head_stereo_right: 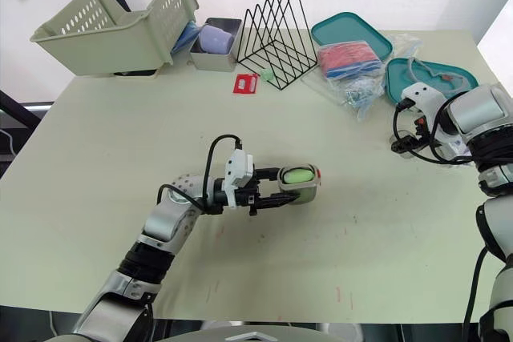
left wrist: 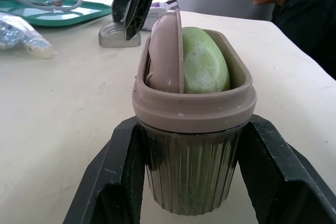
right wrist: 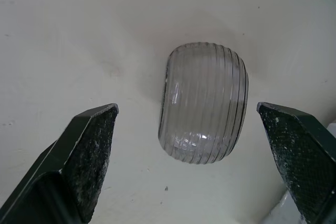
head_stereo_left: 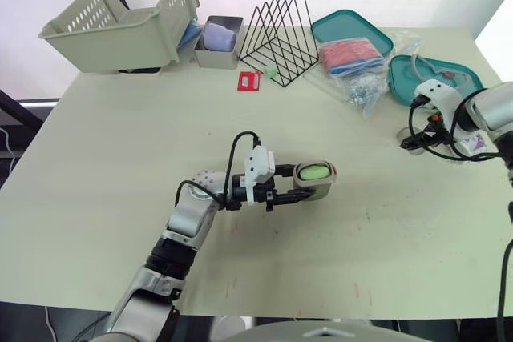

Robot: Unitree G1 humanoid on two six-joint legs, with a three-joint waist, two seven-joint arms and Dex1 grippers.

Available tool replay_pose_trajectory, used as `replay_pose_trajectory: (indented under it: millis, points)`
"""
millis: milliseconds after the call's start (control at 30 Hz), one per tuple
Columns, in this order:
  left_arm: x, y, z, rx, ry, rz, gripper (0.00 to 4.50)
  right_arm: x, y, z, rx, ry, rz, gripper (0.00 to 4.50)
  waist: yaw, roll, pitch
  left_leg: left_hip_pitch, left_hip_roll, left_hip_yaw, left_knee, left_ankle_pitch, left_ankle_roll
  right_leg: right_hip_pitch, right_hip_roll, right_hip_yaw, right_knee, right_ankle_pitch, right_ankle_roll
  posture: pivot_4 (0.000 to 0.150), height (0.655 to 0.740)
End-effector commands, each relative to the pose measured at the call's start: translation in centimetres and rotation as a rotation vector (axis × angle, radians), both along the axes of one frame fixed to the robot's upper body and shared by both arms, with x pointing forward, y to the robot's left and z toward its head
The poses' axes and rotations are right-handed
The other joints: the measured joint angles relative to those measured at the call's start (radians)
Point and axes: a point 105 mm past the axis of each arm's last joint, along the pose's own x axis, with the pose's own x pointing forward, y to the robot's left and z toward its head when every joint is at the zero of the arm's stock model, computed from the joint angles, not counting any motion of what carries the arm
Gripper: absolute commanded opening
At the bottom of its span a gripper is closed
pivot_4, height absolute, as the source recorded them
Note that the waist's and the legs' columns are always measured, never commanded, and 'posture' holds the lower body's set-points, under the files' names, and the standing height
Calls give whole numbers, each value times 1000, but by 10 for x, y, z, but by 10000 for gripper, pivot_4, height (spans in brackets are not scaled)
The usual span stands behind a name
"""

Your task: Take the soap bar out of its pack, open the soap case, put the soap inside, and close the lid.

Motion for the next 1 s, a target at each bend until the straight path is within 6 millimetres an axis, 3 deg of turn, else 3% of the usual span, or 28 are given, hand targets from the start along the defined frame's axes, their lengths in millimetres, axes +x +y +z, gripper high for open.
replay_pose_trajectory:
  millis: [33,267,667,767,900,1000]
  points:
    - [-9,-5,14,-28,-36,-75,19865,8,0,17,22,-56,-9,44577,0,0,0,0,0,0,0,0,0,0,0,0,0,0,0,1500,7400]
    - [-17,-1,4,54,-49,-141,19865,12,1,14,44,-49,-27,44577,-1,0,0,0,0,0,0,0,0,0,0,0,0,0,0,1500,7400]
    - [-17,-5,7,45,-51,-149,19865,14,1,10,47,-37,-33,44577,-2,1,0,0,0,0,0,0,0,0,0,0,1,0,0,1500,7400]
    - [-17,-5,6,43,-49,-146,19865,14,0,9,47,-36,-34,36475,-2,1,0,0,0,0,0,0,0,0,0,0,1,0,0,1500,7400]
    - [-17,-5,5,43,-46,-142,19865,15,0,8,40,-36,-27,19356,-2,1,0,0,0,0,0,0,0,0,0,0,1,0,0,1500,7400]
    - [-17,-5,5,43,-47,-138,19865,16,3,9,49,-41,3,18462,-3,1,0,0,0,0,0,0,0,0,0,0,1,0,0,1500,7400]
